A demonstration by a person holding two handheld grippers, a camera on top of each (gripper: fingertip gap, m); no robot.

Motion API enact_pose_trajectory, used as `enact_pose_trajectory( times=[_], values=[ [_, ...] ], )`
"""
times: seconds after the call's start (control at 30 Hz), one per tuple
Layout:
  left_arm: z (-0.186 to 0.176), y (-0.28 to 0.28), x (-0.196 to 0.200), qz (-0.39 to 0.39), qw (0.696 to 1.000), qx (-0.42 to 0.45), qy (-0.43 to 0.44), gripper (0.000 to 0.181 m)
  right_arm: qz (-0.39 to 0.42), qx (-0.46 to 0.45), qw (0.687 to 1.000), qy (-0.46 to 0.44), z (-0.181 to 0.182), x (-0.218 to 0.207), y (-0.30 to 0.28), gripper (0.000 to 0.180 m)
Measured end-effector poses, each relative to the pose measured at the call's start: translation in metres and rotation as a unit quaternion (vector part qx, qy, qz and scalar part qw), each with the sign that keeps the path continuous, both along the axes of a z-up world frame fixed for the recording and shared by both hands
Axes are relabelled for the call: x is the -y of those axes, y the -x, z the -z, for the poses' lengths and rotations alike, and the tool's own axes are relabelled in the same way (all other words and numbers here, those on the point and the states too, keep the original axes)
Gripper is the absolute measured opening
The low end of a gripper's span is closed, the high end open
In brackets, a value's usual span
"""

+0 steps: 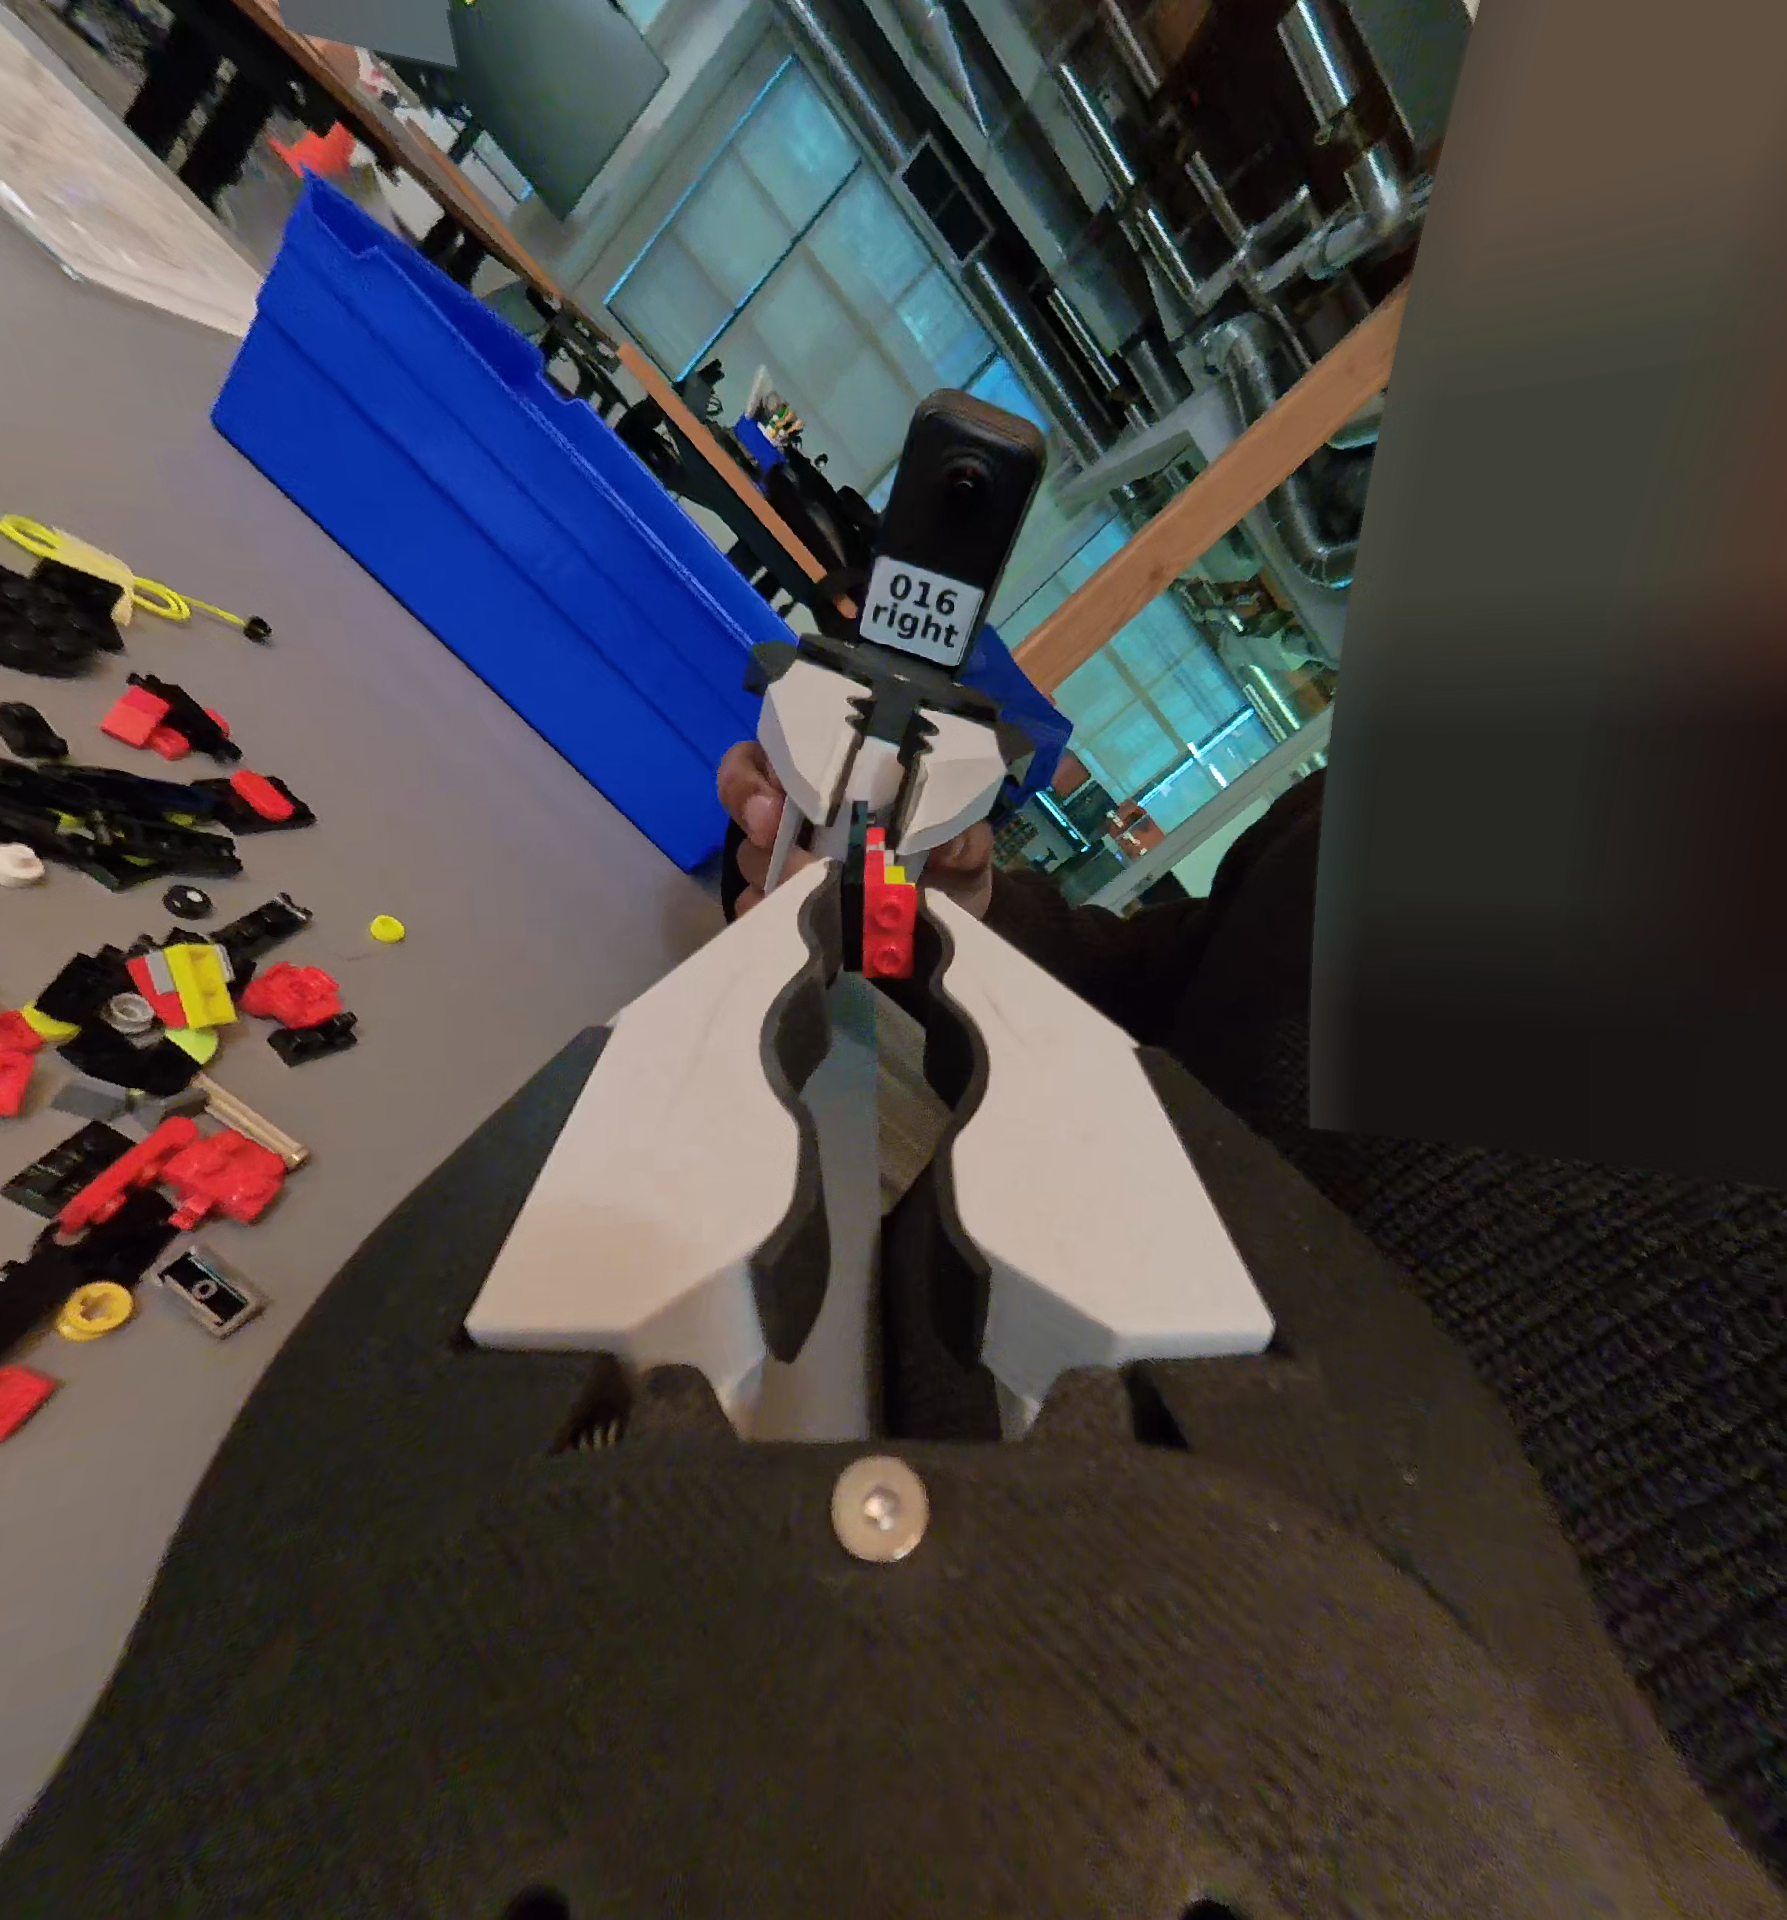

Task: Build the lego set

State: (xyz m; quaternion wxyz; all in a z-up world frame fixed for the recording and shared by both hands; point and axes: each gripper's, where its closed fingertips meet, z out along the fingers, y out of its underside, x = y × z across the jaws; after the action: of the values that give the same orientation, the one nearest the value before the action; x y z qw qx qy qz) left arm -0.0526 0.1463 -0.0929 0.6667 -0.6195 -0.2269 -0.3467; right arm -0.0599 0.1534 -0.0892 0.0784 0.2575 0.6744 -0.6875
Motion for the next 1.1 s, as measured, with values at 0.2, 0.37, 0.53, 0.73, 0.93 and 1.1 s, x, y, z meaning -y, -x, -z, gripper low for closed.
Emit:
enact_pose_trajectory(
  times=[0.2,0.37,0.53,0.73,0.93,1.1],
  values=[
    [0.011,0.001,0.0,-0.003,0.999,-0.003,0.037,0.008,0.013,0.004,1.0,0.021,-0.002,-0.006,0.007,0.023],
    [0.037,0.001,-0.004,0.054,0.974,0.218,0.041,0.007,-0.001,-0.165,0.98,-0.113,0.013,-0.003,-0.007,0.031],
    [0.04,-0.001,-0.003,0.067,0.964,0.254,0.039,0.008,0.01,-0.25,0.933,-0.258,0.045,0.004,-0.007,0.036],
    [0.034,-0.009,-0.004,0.092,0.955,0.282,0.019,0.008,0.003,-0.264,0.926,-0.269,0.048,0.01,-0.011,0.031],
    [0.027,-0.01,-0.001,0.104,0.945,0.31,-0.005,0.008,0.002,-0.272,0.934,-0.233,0.036,0.012,-0.014,0.019],
    [0.026,-0.012,0.0,0.109,0.944,0.312,-0.009,0.008,-0.006,-0.28,0.932,-0.231,0.036,0.015,-0.016,0.016]
  ],
)
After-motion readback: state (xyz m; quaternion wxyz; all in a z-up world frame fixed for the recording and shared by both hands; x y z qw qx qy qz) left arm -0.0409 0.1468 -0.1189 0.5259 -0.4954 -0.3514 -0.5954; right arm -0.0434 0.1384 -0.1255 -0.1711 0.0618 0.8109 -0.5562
